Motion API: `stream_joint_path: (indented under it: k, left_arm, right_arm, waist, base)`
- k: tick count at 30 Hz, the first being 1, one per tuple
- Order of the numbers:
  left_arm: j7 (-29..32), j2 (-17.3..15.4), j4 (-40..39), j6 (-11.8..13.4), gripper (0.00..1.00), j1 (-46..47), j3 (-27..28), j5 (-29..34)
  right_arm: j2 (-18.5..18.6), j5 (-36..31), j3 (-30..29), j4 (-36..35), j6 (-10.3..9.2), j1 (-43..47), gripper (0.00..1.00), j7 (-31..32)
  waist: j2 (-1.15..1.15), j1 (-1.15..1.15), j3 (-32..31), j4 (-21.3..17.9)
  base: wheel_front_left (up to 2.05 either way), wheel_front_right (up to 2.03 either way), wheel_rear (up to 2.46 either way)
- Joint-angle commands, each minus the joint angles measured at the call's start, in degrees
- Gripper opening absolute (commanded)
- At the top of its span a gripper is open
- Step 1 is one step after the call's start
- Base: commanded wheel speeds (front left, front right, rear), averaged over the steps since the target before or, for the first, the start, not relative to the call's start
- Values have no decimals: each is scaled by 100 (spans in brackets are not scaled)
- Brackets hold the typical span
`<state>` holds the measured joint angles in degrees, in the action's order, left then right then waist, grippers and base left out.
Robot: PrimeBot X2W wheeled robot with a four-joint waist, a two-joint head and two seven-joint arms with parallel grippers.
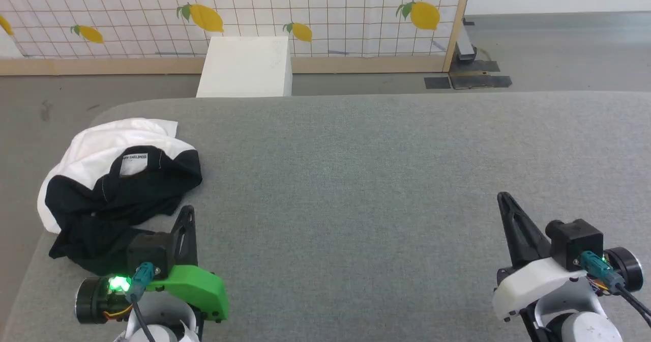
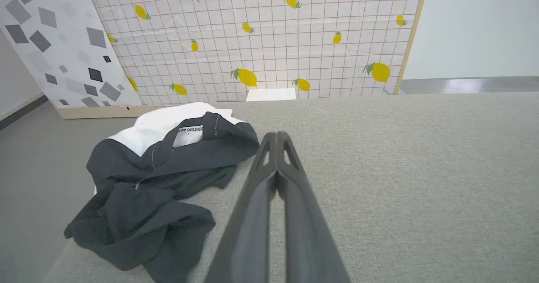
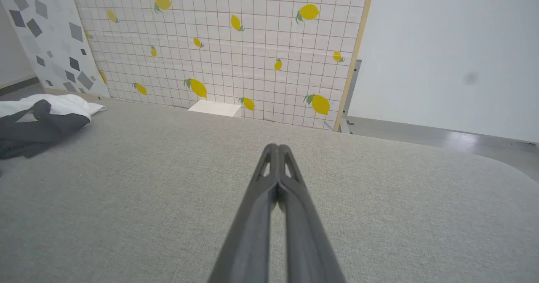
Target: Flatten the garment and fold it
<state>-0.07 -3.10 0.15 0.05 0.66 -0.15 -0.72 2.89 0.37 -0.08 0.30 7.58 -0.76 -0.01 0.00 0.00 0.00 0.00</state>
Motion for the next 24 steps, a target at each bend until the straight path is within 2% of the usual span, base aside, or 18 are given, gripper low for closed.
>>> stream_joint_path:
  k: [1, 24]
  left_arm:
    - [0, -1, 1, 1, 100, 0, -3, -5]
    - [-238, 3, 232, 18, 100, -22, -90, -278]
  right_arm:
    - [0, 2, -3, 1, 0, 0, 100, 0]
    - [0, 320, -108, 185, -1, 105, 100, -239]
  waist:
    - [0, 0, 0, 0]
    - [0, 0, -24, -4]
  base:
    - [0, 0, 0]
    - [0, 0, 0]
